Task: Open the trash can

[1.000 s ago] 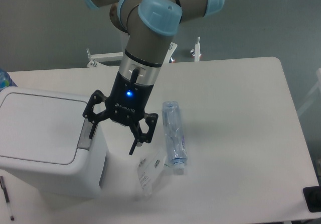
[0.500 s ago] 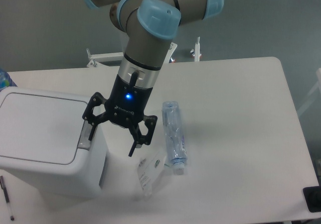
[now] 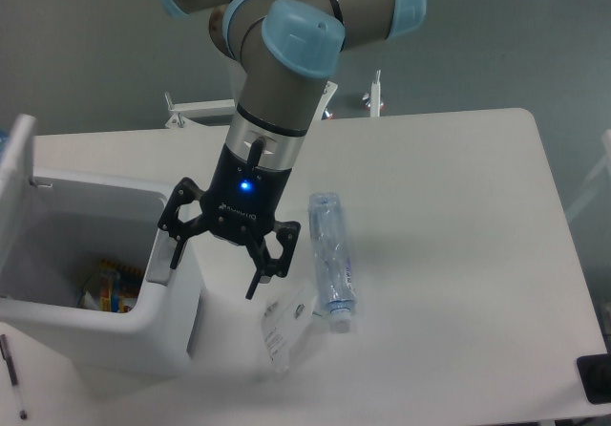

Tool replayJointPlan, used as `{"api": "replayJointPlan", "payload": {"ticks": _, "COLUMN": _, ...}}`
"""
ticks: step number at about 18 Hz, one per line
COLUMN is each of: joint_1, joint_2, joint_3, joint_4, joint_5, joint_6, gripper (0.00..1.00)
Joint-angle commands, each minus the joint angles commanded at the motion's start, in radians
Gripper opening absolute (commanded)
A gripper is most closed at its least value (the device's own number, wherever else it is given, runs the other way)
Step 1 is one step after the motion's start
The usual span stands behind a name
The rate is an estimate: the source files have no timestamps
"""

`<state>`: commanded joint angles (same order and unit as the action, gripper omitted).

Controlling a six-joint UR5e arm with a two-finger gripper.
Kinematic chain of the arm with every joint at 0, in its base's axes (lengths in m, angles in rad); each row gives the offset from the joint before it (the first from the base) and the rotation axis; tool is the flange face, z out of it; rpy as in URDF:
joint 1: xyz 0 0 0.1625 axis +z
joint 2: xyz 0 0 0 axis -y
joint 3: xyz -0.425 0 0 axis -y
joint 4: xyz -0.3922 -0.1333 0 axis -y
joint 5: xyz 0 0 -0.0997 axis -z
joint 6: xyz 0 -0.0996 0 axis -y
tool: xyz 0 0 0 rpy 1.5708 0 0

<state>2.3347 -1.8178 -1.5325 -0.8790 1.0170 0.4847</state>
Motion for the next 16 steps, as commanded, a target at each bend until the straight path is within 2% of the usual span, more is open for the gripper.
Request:
{"api": "replayJointPlan", "payload": {"ticks": 7, "joint_1": 0.015, "joint_2": -0.011, "joint_3": 0.043, "joint_4": 0.0, "joint_5": 0.003, "joint_6": 0.005, "gripper": 1.0}}
{"api": "replayJointPlan", "payload": {"ticks": 11, "joint_1": 0.1, "joint_2": -0.052, "joint_3": 0.035, "joint_4": 0.002, "joint_5": 0.107, "joint_6": 0.014, "gripper": 1.0}}
{"api": "replayJointPlan", "payload": {"ticks": 13, "joint_1": 0.155, "joint_2": -0.089, "joint_3": 0.044, "joint_4": 0.002, "joint_5": 0.112, "joint_6": 0.032, "gripper": 1.0}}
{"api": "replayJointPlan", "payload": {"ticks": 16, "joint_1": 0.176, "joint_2": -0.116, "joint_3": 0.072, "joint_4": 0.002, "joint_5": 0.113, "joint_6": 0.04, "gripper": 1.0}}
